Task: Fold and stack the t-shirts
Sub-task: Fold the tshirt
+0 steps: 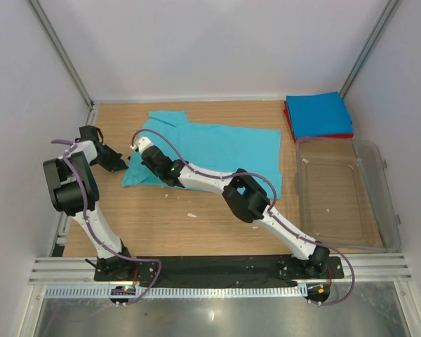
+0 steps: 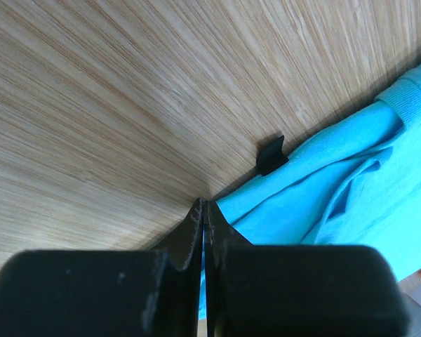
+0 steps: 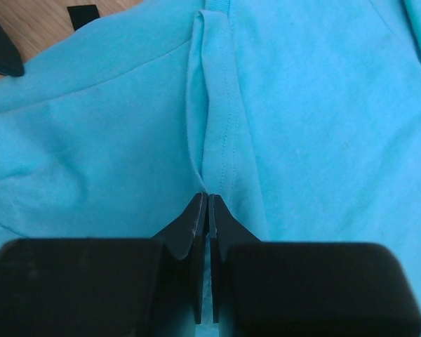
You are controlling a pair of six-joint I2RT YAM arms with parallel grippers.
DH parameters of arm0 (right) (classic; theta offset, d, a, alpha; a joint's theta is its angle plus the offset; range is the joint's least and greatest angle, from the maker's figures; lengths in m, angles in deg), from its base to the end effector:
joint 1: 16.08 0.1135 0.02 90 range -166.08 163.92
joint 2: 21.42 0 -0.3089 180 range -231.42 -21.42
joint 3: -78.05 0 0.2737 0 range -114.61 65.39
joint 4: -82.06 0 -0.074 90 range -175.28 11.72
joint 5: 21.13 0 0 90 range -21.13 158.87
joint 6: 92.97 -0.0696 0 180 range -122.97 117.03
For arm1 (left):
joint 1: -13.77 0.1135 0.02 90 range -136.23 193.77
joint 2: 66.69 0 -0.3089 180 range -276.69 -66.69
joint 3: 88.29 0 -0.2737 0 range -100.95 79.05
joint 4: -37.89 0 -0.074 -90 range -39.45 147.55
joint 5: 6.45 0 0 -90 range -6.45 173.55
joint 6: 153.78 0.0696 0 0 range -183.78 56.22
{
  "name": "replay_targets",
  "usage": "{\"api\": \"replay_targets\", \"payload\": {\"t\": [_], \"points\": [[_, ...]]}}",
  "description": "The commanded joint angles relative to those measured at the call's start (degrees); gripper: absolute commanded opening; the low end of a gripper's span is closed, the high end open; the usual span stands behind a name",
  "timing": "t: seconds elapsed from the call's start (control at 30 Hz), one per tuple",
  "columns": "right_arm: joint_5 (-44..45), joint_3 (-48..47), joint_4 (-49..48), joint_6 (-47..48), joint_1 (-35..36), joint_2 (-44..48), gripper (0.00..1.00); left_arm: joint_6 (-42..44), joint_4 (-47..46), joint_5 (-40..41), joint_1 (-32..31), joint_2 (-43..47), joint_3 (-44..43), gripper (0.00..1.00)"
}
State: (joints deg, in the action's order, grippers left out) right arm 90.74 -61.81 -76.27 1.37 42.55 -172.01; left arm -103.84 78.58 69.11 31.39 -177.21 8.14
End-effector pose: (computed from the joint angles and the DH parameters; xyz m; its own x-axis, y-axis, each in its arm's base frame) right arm 0.3735 0.5629 0.1400 -0.2306 -0.5131 -0.8268 -0.6480 0.7149 -0.2629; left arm 0.4113 0.1124 0.1480 -0.5441 -0.8268 -0.1427 -0.7224 0.5482 -0.4213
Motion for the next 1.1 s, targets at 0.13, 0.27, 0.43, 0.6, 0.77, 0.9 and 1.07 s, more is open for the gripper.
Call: {"api": "replay_targets", "payload": {"t": [0.13, 0.27, 0.43, 0.6, 0.77, 0.9, 1.07], "points": [[5.38, -2.97, -4.18, 1.20, -0.10, 1.34, 0.01, -0.02, 1.23, 3.27, -0.31, -1.19, -1.15, 0.00], [6.69, -3.06, -5.50, 0.59, -0.10, 1.52, 0.01, 0.15, 2.29, 4.59, -0.31, -1.54, -1.42, 0.00], [8.37, -3.15, -6.47, -0.91, -1.06, 1.69, 0.01, 0.33, 2.73, 5.99, -0.31, -1.45, -1.42, 0.00], [8.19, -3.15, -6.90, -1.88, -2.12, 1.96, 0.01, 0.41, 2.99, 6.70, -0.23, -1.63, -1.51, 0.00], [7.93, -3.15, -6.56, -3.19, -3.26, 2.31, 0.01, 0.41, 3.43, 7.67, -0.23, -1.80, -1.59, 0.00], [7.84, -2.97, -6.56, -3.81, -3.79, 2.40, 0.01, 0.50, 3.70, 8.28, -0.40, -1.89, -1.68, 0.00], [7.57, -2.97, -6.29, -4.16, -4.14, 2.14, 0.01, 0.94, 4.22, 9.25, -0.23, -1.98, -1.95, 0.00]]}}
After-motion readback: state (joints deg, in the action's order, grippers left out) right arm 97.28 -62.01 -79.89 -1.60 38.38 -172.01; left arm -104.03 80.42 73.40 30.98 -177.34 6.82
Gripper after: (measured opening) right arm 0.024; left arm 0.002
